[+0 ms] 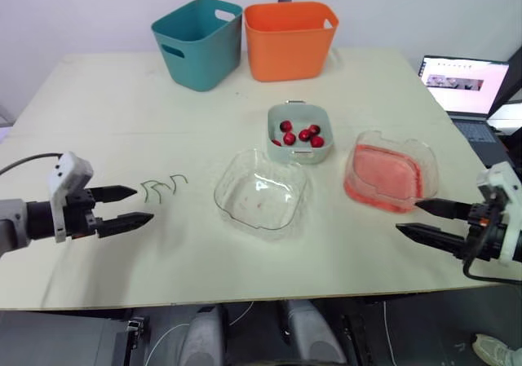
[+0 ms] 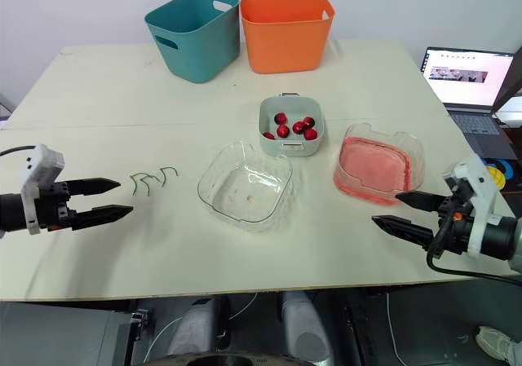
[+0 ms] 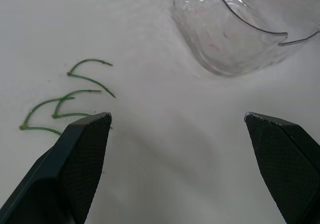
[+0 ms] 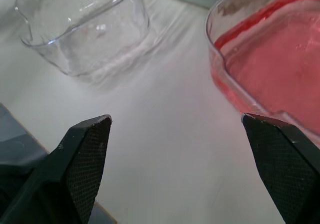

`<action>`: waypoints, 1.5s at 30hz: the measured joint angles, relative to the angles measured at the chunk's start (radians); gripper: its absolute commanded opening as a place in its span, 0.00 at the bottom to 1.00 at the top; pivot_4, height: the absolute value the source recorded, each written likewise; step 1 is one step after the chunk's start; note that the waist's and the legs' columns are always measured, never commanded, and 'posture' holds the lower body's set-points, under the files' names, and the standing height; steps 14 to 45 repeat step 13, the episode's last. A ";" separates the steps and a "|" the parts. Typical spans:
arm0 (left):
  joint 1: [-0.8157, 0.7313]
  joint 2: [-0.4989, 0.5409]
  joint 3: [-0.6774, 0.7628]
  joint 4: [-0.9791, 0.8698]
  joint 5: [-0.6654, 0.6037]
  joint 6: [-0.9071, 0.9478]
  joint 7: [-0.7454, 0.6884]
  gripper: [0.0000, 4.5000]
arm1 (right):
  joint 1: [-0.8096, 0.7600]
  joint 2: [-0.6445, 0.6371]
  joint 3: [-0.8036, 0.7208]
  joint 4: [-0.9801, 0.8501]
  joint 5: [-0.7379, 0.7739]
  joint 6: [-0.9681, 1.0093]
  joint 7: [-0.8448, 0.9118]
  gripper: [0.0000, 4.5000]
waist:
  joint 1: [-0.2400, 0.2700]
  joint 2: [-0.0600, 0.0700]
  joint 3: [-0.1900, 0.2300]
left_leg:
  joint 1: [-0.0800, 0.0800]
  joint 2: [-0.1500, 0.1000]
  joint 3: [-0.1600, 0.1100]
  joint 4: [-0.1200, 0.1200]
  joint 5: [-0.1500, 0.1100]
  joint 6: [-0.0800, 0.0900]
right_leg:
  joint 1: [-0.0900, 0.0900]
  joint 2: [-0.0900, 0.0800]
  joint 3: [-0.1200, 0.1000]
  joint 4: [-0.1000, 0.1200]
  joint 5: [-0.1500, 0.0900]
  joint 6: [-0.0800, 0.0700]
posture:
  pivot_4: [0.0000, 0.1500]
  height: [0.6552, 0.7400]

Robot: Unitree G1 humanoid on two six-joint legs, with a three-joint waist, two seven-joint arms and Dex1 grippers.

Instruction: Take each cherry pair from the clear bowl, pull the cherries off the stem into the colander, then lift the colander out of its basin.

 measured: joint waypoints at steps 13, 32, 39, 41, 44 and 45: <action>0.006 -0.010 0.023 -0.039 -0.043 0.025 0.032 1.00 | -0.002 -0.048 0.044 0.000 0.104 -0.022 -0.071 1.00 | 0.000 0.000 0.000 | -0.001 0.000 0.000 -0.001 -0.001 -0.001 | 0.001 0.000 0.000 -0.005 0.000 0.000 | 1.00 1.00; 0.006 -0.010 0.023 -0.039 -0.043 0.025 0.032 1.00 | -0.002 -0.048 0.044 0.000 0.104 -0.022 -0.071 1.00 | 0.000 0.000 0.000 | -0.001 0.000 0.000 -0.001 -0.001 -0.001 | 0.001 0.000 0.000 -0.005 0.000 0.000 | 1.00 1.00; 0.006 -0.010 0.023 -0.039 -0.043 0.025 0.032 1.00 | -0.002 -0.048 0.044 0.000 0.104 -0.022 -0.071 1.00 | 0.000 0.000 0.000 | -0.001 0.000 0.000 -0.001 -0.001 -0.001 | 0.001 0.000 0.000 -0.005 0.000 0.000 | 1.00 1.00; 0.006 -0.010 0.023 -0.039 -0.043 0.025 0.032 1.00 | -0.002 -0.048 0.044 0.000 0.104 -0.022 -0.071 1.00 | 0.000 0.000 0.000 | -0.001 0.000 0.000 -0.001 -0.001 -0.001 | 0.001 0.000 0.000 -0.005 0.000 0.000 | 1.00 1.00; 0.006 -0.010 0.023 -0.039 -0.043 0.025 0.032 1.00 | -0.002 -0.048 0.044 0.000 0.104 -0.022 -0.071 1.00 | 0.000 0.000 0.000 | -0.001 0.000 0.000 -0.001 -0.001 -0.001 | 0.001 0.000 0.000 -0.005 0.000 0.000 | 1.00 1.00; 0.006 -0.010 0.023 -0.039 -0.043 0.025 0.032 1.00 | -0.002 -0.048 0.044 0.000 0.104 -0.022 -0.071 1.00 | 0.000 0.000 0.000 | -0.001 0.000 0.000 -0.001 -0.001 -0.001 | 0.001 0.000 0.000 -0.005 0.000 0.000 | 1.00 1.00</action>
